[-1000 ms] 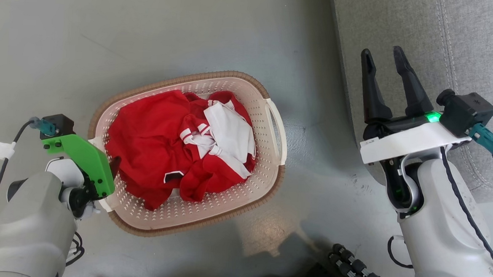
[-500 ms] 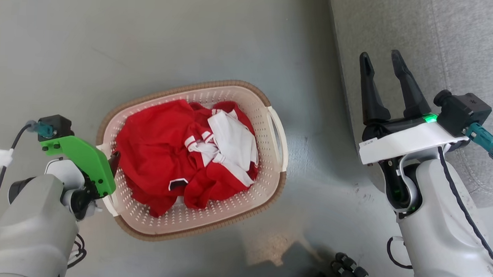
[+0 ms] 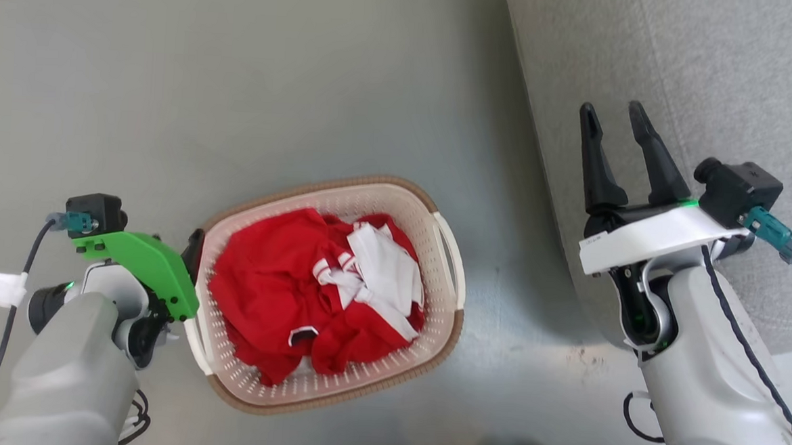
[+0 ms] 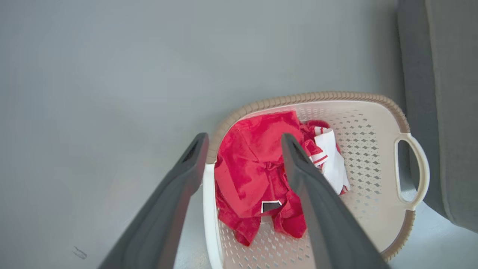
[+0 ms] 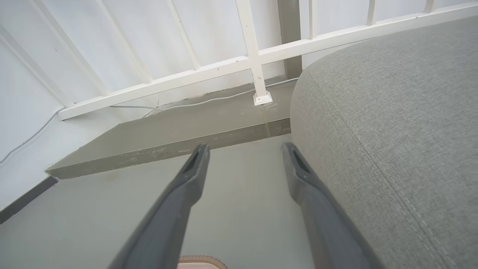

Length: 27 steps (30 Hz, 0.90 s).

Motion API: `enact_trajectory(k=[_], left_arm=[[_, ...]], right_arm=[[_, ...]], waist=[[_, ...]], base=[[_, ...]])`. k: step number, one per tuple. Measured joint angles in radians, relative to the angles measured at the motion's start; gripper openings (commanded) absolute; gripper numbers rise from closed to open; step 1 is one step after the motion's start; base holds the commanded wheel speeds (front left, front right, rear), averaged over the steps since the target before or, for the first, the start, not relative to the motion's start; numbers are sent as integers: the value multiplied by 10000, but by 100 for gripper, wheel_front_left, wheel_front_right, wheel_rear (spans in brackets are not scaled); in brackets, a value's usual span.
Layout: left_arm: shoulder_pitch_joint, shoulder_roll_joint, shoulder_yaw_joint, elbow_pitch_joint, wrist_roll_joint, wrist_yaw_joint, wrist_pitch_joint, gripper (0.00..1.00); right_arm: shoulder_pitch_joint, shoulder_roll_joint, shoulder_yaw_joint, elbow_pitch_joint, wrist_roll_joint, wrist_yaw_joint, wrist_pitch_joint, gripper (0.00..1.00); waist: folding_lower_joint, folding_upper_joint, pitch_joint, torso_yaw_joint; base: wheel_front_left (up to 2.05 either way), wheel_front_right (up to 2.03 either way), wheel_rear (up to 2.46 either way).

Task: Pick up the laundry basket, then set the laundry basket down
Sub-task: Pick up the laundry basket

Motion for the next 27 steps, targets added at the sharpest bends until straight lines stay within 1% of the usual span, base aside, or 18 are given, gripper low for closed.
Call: enact_trajectory(k=[1, 3, 11, 15, 22, 25, 27], left_arm=[[0, 0, 0, 0, 0, 0, 0, 100], [76, -4, -42, -182, 0, 0, -362, 100], [625, -21, -148, -750, 86, 0, -2092, 100], [944, -19, -169, -978, 165, 0, -2828, 100], [1593, 88, -25, -1386, 535, 0, -2830, 100], [1852, 165, 288, -1632, 617, 2, -2809, 100], [1997, 217, 756, -2203, 708, 31, -2742, 100]], right_arm=[[0, 0, 0, 0, 0, 0, 0, 100], [101, 0, -67, 77, -6, 2, 0, 100], [384, -6, -324, 305, -253, 15, 0, 100], [640, -6, -437, 449, -286, 92, 0, 100], [1061, -31, -556, 568, -430, 102, 0, 100], [1352, -67, -633, 685, -430, 134, 0, 100], [1599, -111, -696, 750, -430, 184, 0, 100]], waist=[[0, 0, 0, 0], [0, 0, -254, 66], [0, 0, -1285, 436], [0, 0, -1812, 658], [0, 0, -2752, 1041], [0, 0, -3164, 1190], [0, 0, -3441, 1289]], base=[[0, 0, 0], [0, 0, 0], [0, 0, 0], [0, 0, 0], [0, 0, 0], [0, 0, 0], [0, 0, 0]])
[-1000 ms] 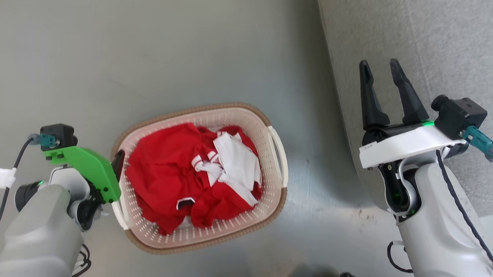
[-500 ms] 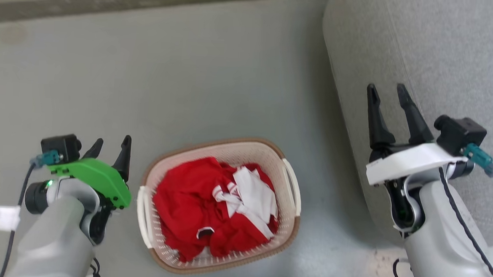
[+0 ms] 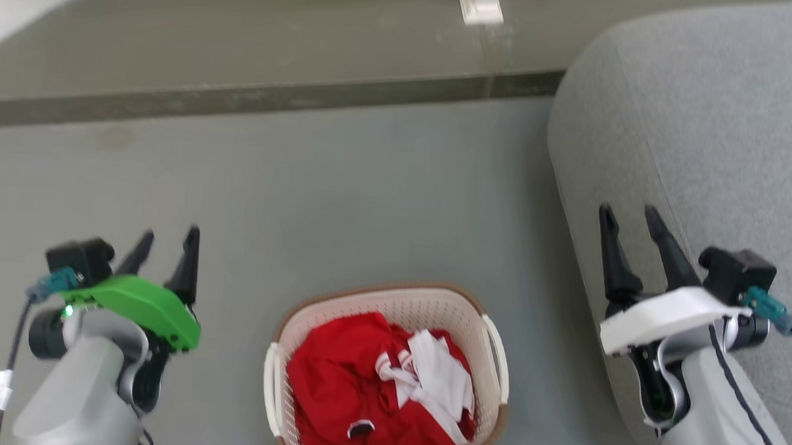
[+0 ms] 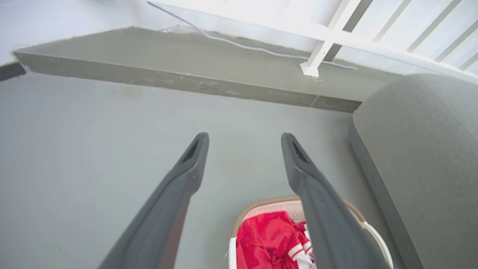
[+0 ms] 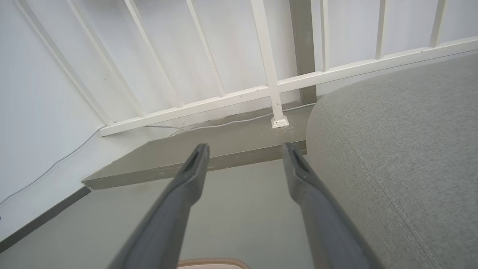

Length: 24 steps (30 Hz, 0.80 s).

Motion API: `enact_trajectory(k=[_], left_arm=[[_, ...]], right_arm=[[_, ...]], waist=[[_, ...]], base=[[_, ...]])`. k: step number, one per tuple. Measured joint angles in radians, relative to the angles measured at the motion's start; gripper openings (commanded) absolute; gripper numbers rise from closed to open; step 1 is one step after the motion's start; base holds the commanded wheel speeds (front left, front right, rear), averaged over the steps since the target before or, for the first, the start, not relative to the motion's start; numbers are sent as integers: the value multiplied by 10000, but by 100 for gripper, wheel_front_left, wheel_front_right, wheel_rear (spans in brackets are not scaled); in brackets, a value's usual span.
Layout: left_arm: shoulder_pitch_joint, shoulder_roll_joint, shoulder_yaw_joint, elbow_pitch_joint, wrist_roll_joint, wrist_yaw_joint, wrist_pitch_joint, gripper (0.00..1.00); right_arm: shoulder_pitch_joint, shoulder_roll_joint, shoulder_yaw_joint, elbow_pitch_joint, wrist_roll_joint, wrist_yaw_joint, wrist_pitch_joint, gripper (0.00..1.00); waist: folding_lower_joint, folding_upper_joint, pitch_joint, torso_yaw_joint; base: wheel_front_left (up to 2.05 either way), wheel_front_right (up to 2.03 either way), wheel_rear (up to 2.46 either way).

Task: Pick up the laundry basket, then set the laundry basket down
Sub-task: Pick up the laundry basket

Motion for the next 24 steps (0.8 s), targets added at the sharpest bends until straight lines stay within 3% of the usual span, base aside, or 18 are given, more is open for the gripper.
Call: enact_trajectory(k=[12, 24], left_arm=[[1118, 38, 1195, -2807, 1402, 546, 0, 100], [2690, -201, 1883, -4514, 2353, 796, -2, 100]], right_arm=[[684, -36, -82, -150, -102, 4, 0, 100], [753, -58, -201, -575, -203, 6, 0, 100]], waist=[[0, 0, -1344, 632], [0, 0, -1709, 894]], base=[[0, 0, 0], [0, 0, 0]])
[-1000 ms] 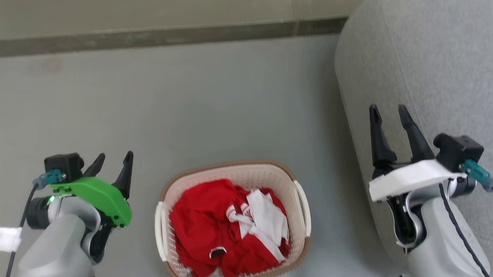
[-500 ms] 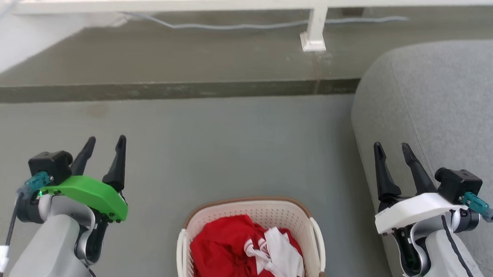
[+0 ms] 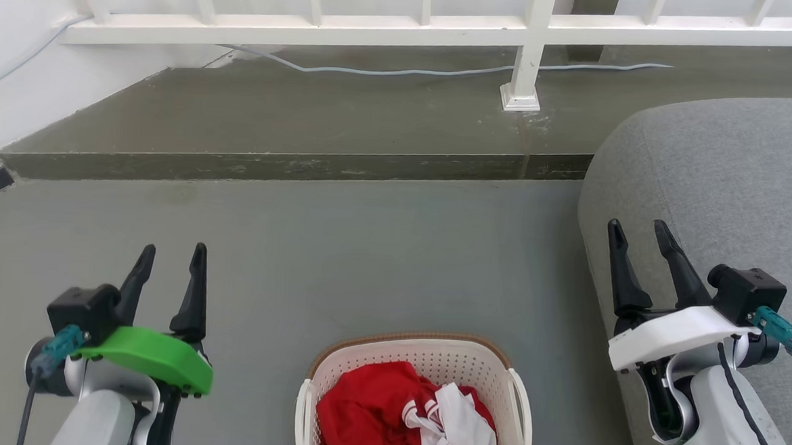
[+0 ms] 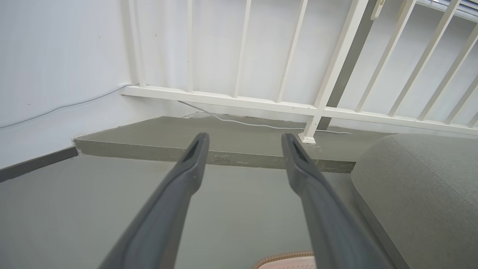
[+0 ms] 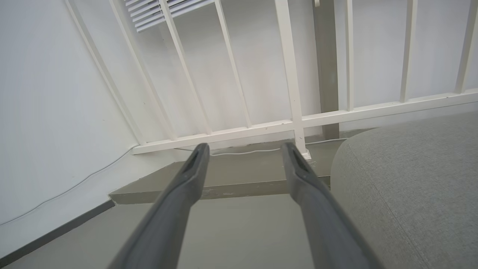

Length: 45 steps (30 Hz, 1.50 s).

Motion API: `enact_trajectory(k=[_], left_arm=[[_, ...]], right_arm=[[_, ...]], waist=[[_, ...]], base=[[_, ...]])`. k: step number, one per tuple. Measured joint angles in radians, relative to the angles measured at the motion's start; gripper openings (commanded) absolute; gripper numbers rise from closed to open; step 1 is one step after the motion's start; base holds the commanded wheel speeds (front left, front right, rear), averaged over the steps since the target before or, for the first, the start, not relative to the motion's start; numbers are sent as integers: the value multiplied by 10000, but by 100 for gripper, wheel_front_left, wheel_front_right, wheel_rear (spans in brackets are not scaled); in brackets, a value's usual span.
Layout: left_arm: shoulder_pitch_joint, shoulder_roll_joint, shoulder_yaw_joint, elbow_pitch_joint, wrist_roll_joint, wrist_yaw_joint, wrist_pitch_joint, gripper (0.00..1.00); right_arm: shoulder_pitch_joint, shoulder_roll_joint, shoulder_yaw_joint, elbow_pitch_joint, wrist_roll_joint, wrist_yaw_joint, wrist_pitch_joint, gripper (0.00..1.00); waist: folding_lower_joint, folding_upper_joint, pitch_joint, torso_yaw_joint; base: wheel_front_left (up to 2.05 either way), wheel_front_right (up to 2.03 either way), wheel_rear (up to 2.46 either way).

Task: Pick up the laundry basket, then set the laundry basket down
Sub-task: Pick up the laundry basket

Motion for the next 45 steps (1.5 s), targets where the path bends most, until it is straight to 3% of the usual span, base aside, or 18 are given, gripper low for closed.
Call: enact_trajectory(k=[17, 45], left_arm=[[1022, -345, 470, -1200, 709, 25, 0, 100], [1579, -700, 842, -1592, 1237, -209, 0, 100]], right_arm=[[209, -25, -58, -81, -182, 29, 0, 100], [372, -17, -48, -46, -330, 88, 0, 100]], waist=[[0, 0, -43, -78], [0, 0, 46, -194]], base=[[0, 0, 0], [0, 0, 0]])
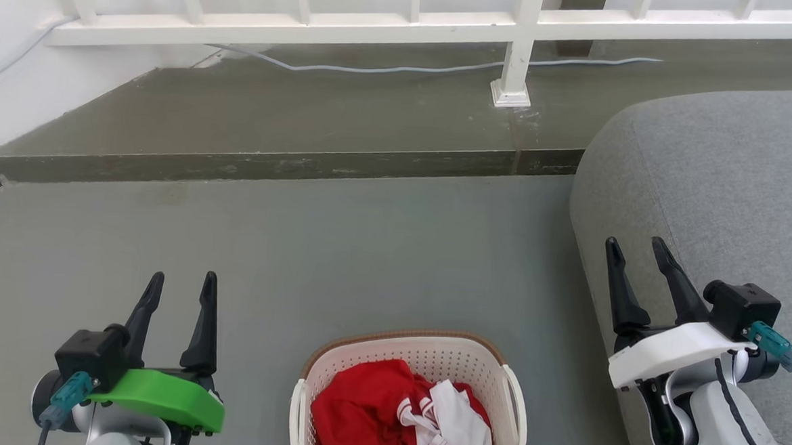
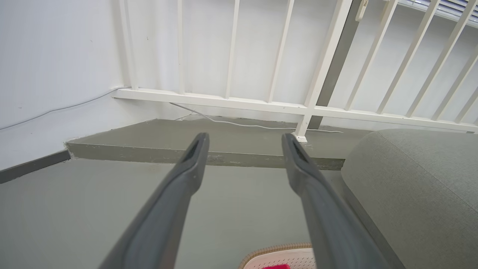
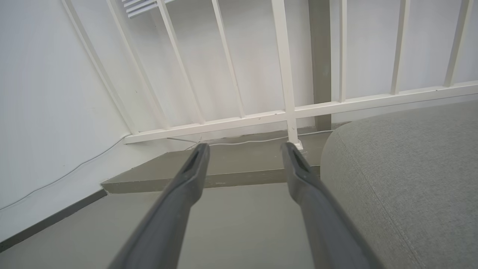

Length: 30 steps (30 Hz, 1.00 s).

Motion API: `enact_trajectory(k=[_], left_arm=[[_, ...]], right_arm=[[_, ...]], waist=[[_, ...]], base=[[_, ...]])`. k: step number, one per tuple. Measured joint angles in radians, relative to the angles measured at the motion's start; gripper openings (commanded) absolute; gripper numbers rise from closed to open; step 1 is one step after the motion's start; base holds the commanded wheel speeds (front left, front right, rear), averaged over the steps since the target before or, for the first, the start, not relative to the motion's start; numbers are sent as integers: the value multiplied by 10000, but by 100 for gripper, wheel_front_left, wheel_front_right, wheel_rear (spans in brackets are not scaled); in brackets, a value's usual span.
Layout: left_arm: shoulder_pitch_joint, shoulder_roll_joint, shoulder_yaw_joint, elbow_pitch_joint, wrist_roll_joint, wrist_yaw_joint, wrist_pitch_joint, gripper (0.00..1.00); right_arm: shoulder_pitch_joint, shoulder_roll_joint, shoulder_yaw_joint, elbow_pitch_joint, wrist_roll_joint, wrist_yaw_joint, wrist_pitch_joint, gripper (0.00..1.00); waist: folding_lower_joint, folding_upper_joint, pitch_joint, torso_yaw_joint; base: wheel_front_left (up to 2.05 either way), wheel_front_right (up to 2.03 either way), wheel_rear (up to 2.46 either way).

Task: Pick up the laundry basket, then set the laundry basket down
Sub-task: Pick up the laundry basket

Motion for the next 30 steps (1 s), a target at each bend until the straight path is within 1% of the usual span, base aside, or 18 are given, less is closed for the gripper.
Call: enact_trajectory(k=[8, 17, 30], left_arm=[[83, -61, 69, -105, 2, -82, 0, 100], [10, -146, -100, -27, 2, -263, 0, 100], [-1238, -151, -658, 1243, -8, -487, 2, 100]], right_arm=[[10, 10, -2, 6, 0, 0, 0, 100], [-6, 29, -79, 219, 21, 0, 0, 100], [-686, 40, -42, 1189, 25, 0, 2, 100]], waist=[[0, 0, 326, -67], [0, 0, 1116, -120], [1, 0, 2857, -27]], base=[[0, 0, 0], [0, 0, 0], [0, 0, 0]])
